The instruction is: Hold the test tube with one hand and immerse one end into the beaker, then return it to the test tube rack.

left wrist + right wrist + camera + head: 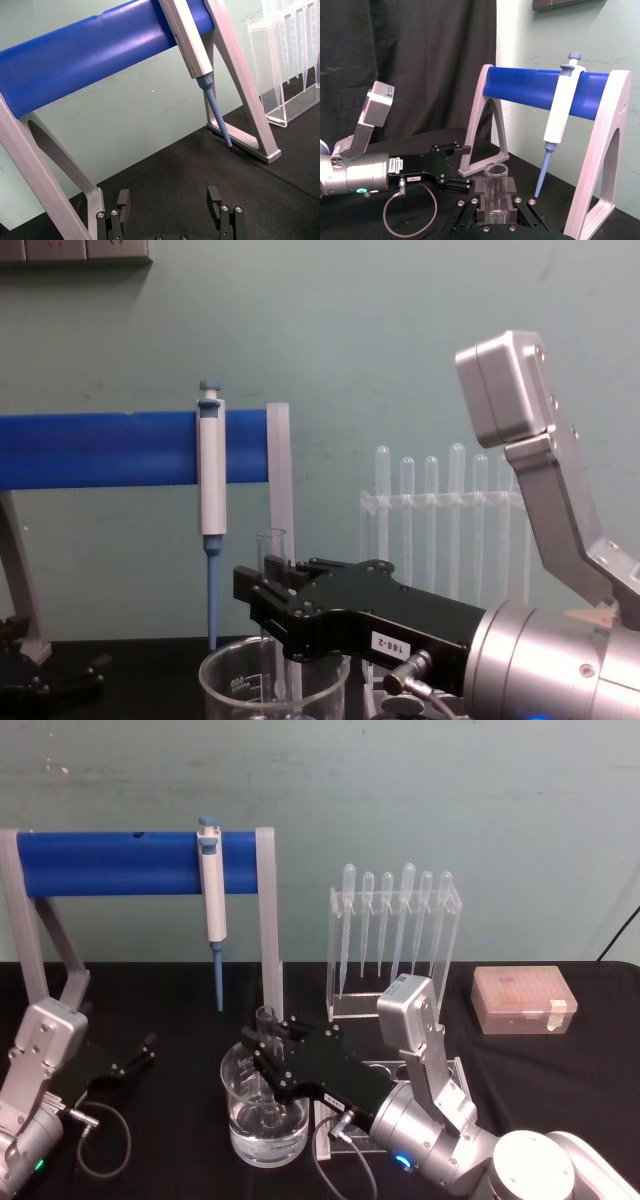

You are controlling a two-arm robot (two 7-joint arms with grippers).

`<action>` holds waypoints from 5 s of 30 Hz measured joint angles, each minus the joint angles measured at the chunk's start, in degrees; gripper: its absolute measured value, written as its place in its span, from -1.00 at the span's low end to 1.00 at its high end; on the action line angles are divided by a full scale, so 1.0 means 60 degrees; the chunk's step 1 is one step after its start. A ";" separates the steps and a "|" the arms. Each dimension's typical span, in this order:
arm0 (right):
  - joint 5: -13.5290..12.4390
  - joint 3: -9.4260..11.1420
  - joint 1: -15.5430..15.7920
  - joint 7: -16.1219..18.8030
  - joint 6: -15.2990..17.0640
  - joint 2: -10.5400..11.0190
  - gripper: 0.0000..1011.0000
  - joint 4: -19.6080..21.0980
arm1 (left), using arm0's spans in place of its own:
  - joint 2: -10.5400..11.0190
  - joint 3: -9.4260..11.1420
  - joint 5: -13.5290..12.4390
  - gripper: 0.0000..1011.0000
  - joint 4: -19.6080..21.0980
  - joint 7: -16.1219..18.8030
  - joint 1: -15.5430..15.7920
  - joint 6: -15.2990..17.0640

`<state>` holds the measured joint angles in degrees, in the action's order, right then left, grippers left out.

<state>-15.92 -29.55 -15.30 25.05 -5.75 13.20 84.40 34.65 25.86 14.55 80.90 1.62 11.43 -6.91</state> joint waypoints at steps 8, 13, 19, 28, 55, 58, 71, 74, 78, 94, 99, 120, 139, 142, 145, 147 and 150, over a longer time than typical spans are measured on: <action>0.0000 0.0000 0.0000 0.0000 0.0000 0.0000 -0.55 0.0000 | 0.0000 0.0000 0.0000 0.98 0.0000 0.0000 -0.0001 0.0000; 0.0000 0.0000 0.0001 0.0001 0.0000 0.0000 -0.55 0.0000 | 0.0000 0.0001 0.0000 0.98 0.0000 0.0000 0.0000 0.0000; 0.0000 0.0000 0.0000 0.0000 0.0000 0.0000 -0.55 0.0000 | -0.0001 0.0000 0.0000 0.98 0.0000 0.0000 -0.0001 0.0000; -0.0001 0.0000 0.0000 0.0000 0.0000 0.0000 -0.55 0.0000 | 0.0000 0.0000 0.0000 0.98 0.0000 0.0000 -0.0001 0.0000; -0.0001 0.0000 0.0000 0.0001 0.0000 0.0000 -0.56 0.0000 | 0.0000 0.0000 0.0000 0.98 -0.0001 0.0000 -0.0001 0.0000; 0.0000 0.0000 0.0000 0.0000 0.0000 0.0000 -0.55 0.0000 | 0.0000 0.0000 0.0000 0.98 0.0000 0.0000 0.0000 0.0000; 0.0000 0.0000 0.0000 0.0000 0.0000 0.0000 -0.55 0.0000 | 0.0000 0.0000 0.0000 0.98 0.0000 0.0000 -0.0001 0.0000; 0.0000 0.0000 0.0000 0.0000 0.0000 0.0000 -0.56 0.0000 | 0.0000 0.0001 0.0000 0.98 0.0000 0.0000 0.0000 0.0000; -0.0001 0.0000 0.0000 0.0000 0.0000 0.0000 -0.56 0.0000 | 0.0000 0.0000 0.0000 0.98 0.0000 0.0000 0.0000 0.0000; 0.0000 0.0000 0.0000 0.0000 0.0000 0.0000 -0.55 0.0000 | 0.0000 0.0000 0.0000 0.98 0.0000 0.0000 -0.0001 0.0000; 0.0000 0.0000 0.0000 0.0000 0.0000 0.0000 -0.55 0.0000 | 0.0000 0.0000 0.0000 0.98 0.0000 0.0000 -0.0001 0.0000; 0.0000 0.0000 0.0000 0.0000 0.0000 0.0000 -0.55 0.0000 | 0.0000 0.0000 0.0000 0.98 0.0000 0.0000 -0.0001 0.0000; 0.0000 0.0000 0.0000 0.0001 0.0000 0.0000 -0.55 -0.0001 | 0.0000 0.0001 0.0000 0.98 0.0000 0.0000 -0.0001 0.0000; 0.0000 0.0000 0.0000 0.0000 0.0000 0.0000 -0.55 0.0000 | 0.0000 0.0001 0.0000 0.98 0.0000 0.0000 -0.0001 0.0000; 0.0000 0.0000 0.0001 0.0000 0.0000 0.0000 -0.55 0.0000 | 0.0000 0.0000 0.0000 0.98 0.0000 0.0000 -0.0001 0.0000; 0.0000 0.0000 0.0000 0.0000 0.0000 0.0000 -0.55 0.0000 | 0.0000 0.0000 0.0000 0.98 0.0000 0.0000 0.0000 0.0000; 0.0000 0.0000 0.0000 0.0000 0.0000 0.0000 -0.55 0.0000 | 0.0000 0.0000 0.0000 0.98 0.0000 0.0000 -0.0001 0.0000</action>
<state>-15.92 -29.55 -15.30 25.05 -5.75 13.20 84.40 34.64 25.86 14.55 80.90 1.62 11.43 -6.91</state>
